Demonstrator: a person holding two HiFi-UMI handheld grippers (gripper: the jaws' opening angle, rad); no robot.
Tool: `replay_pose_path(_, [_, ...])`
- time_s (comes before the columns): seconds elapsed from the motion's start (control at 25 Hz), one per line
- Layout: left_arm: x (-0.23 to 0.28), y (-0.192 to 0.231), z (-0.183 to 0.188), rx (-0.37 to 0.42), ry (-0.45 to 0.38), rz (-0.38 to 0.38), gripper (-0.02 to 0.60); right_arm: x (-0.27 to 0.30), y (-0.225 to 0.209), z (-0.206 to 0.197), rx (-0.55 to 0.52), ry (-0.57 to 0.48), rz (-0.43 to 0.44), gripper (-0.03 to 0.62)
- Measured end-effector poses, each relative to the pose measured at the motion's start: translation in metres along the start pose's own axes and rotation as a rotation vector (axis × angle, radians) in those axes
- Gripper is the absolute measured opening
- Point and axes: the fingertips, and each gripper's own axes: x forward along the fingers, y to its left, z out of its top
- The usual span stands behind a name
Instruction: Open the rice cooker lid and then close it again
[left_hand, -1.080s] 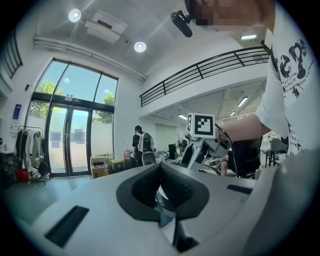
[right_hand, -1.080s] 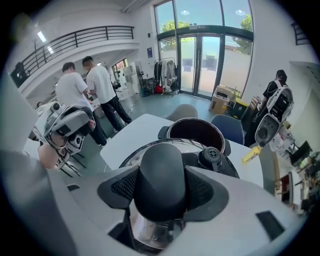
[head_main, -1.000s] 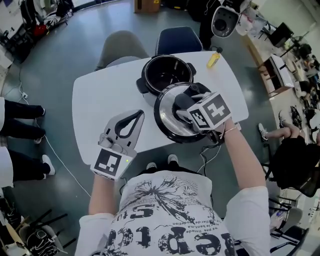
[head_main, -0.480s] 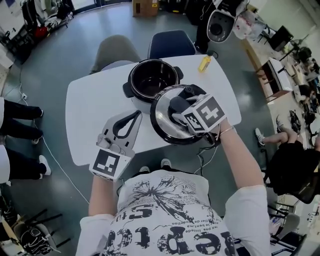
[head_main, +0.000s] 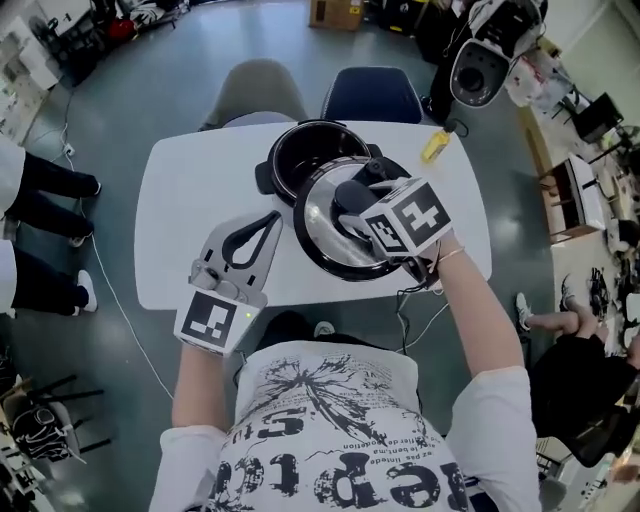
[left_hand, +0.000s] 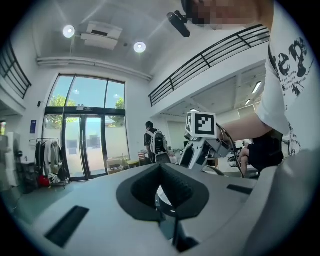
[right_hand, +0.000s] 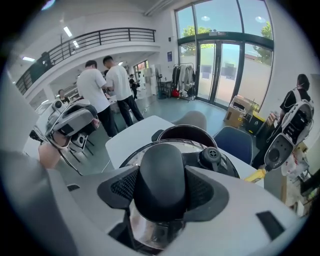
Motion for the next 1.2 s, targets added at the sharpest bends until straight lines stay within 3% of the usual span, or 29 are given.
replay_pose_path(0.24, [0.025, 0.046, -0.015, -0.039, 0.014, 0.068, 0.014, 0.042, -0.019, 0.042, -0.050, 0.018, 0.062, 0.291])
replay_pose_path(0.64, [0.062, 0.130, -0.031, -0.064, 0.034, 0.075, 0.012, 0.094, -0.056, 0.116, -0.040, 0.013, 0.077, 0.291])
replay_pose_path(0.88, [0.074, 0.161, -0.031, -0.064, 0.012, 0.067, 0.012, 0.120, -0.067, 0.136, -0.004, 0.016, 0.108, 0.291])
replay_pose_path(1.2, [0.078, 0.179, -0.044, -0.068, 0.031, 0.060, 0.012, 0.134, -0.080, 0.136, -0.003, 0.064, 0.062, 0.291])
